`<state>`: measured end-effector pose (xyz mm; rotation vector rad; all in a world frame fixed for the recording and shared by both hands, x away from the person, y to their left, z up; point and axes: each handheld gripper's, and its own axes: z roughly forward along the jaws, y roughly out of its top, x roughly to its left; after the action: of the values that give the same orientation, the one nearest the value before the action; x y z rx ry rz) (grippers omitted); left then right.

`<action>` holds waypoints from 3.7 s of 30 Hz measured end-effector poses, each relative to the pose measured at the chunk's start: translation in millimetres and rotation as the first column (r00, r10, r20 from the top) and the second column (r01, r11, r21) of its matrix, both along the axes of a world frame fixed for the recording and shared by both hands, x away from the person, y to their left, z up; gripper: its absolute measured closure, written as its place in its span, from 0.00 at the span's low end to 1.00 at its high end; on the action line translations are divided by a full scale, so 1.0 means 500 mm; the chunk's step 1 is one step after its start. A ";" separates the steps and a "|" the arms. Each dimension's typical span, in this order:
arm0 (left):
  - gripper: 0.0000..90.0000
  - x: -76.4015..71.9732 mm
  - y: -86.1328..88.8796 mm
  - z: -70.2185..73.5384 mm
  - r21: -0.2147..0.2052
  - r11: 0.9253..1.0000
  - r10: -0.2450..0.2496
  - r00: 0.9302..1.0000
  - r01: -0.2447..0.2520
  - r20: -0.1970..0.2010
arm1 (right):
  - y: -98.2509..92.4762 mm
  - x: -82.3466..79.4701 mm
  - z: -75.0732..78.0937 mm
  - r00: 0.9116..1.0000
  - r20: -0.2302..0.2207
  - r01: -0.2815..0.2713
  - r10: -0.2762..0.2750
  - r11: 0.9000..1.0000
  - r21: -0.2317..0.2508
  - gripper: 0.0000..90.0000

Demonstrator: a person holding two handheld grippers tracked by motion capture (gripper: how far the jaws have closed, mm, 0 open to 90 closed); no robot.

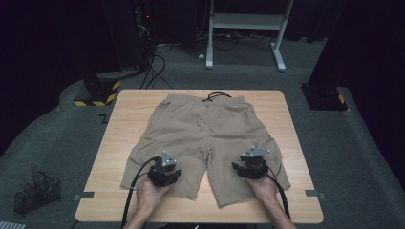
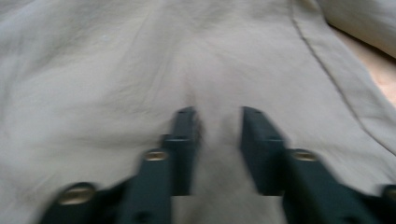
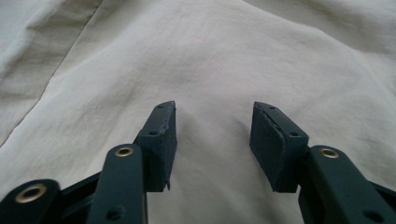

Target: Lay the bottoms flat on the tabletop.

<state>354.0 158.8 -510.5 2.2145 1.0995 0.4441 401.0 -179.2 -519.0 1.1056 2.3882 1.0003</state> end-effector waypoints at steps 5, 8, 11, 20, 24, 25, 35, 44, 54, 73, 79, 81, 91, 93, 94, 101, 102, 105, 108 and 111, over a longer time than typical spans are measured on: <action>0.99 -0.021 -0.005 0.006 0.003 0.998 -0.060 0.997 0.061 -0.043 | 0.004 -0.013 -0.004 1.000 0.017 0.002 -0.002 1.000 0.000 0.54; 1.00 -0.042 -0.008 0.007 -0.009 0.995 -0.095 0.994 0.095 -0.061 | 0.003 -0.024 -0.004 1.000 0.018 -0.002 0.002 1.000 -0.004 0.53; 0.99 -0.059 -0.006 0.007 -0.035 0.991 -0.130 0.989 0.128 -0.075 | 0.003 -0.032 -0.004 1.000 0.021 -0.004 0.004 1.000 -0.008 0.53; 0.51 -0.059 0.013 0.011 -0.134 0.990 -0.041 0.999 0.043 0.019 | 0.000 -0.053 -0.005 0.999 0.035 -0.013 0.014 1.000 -0.009 0.50; 0.42 -0.027 0.026 0.018 -0.215 0.975 0.064 0.996 -0.049 0.065 | -0.011 -0.055 0.001 0.999 0.039 0.010 -0.012 0.999 0.041 0.50; 0.40 -0.020 0.029 0.018 -0.205 0.976 0.084 0.993 -0.067 0.077 | -0.012 -0.054 0.002 0.999 0.042 0.014 -0.016 0.998 0.054 0.50; 0.44 -0.091 0.163 0.017 -0.137 0.934 0.345 0.932 -0.329 0.112 | -0.012 -0.048 -0.005 0.999 0.027 0.027 -0.028 0.999 0.026 0.50; 0.70 -0.118 0.222 -0.013 -0.047 0.923 0.384 0.923 -0.383 0.028 | -0.007 -0.045 -0.006 1.000 0.025 0.018 -0.018 1.000 0.010 0.49; 0.99 -0.159 0.237 0.000 0.047 0.918 0.393 0.919 -0.393 0.006 | -0.007 -0.044 -0.006 1.000 0.025 0.013 -0.013 1.000 0.005 0.48; 0.47 -0.007 0.043 0.009 -0.215 0.975 0.072 0.996 -0.060 0.052 | -0.111 -0.070 0.034 0.976 0.098 0.192 -0.193 0.981 0.025 0.63; 0.46 0.009 0.033 -0.016 -0.132 0.986 0.106 0.993 -0.098 0.054 | -0.208 -0.064 0.017 0.947 0.074 0.314 -0.311 0.949 -0.023 0.78; 0.46 0.010 0.030 -0.021 -0.102 0.989 0.111 0.993 -0.106 0.048 | -0.215 -0.067 0.006 0.948 0.060 0.315 -0.312 0.948 -0.051 0.83; 0.42 0.002 0.038 -0.026 -0.151 0.982 0.121 0.991 -0.111 0.056 | -0.215 -0.093 0.017 0.941 0.089 0.328 -0.326 0.945 -0.011 0.66; 0.41 0.003 0.039 -0.024 -0.163 0.981 0.121 0.991 -0.109 0.064 | -0.186 -0.094 0.026 0.954 0.101 0.278 -0.283 0.959 0.065 0.62; 0.40 0.004 0.039 -0.023 -0.170 0.979 0.122 0.990 -0.109 0.068 | -0.169 -0.091 0.029 0.961 0.095 0.251 -0.259 0.964 0.086 0.60; 0.38 0.006 0.037 -0.030 -0.153 0.981 0.130 0.989 -0.117 0.073 | -0.042 -0.077 0.018 0.995 0.084 0.052 -0.059 0.995 0.087 0.55; 0.38 0.006 0.037 -0.031 -0.147 0.982 0.129 0.989 -0.117 0.071 | -0.027 -0.073 0.011 0.996 0.071 0.043 -0.049 0.996 0.081 0.55; 0.38 0.004 0.036 -0.031 -0.147 0.982 0.130 0.989 -0.119 0.070 | -0.008 -0.065 -0.004 0.999 0.039 0.026 -0.028 0.998 0.065 0.54; 0.37 0.003 0.034 -0.032 -0.135 0.984 0.129 0.989 -0.117 0.076 | 0.005 -0.062 -0.007 0.999 0.025 0.024 -0.024 1.000 0.007 0.49; 0.35 -0.002 0.022 -0.032 -0.082 0.990 0.126 0.987 -0.118 0.104 | 0.007 -0.063 -0.007 0.999 0.026 0.032 -0.033 0.999 0.004 0.47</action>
<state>353.2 169.9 -526.5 2.0396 1.1781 0.5590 369.6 -175.9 -522.5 1.1219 2.3412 1.0026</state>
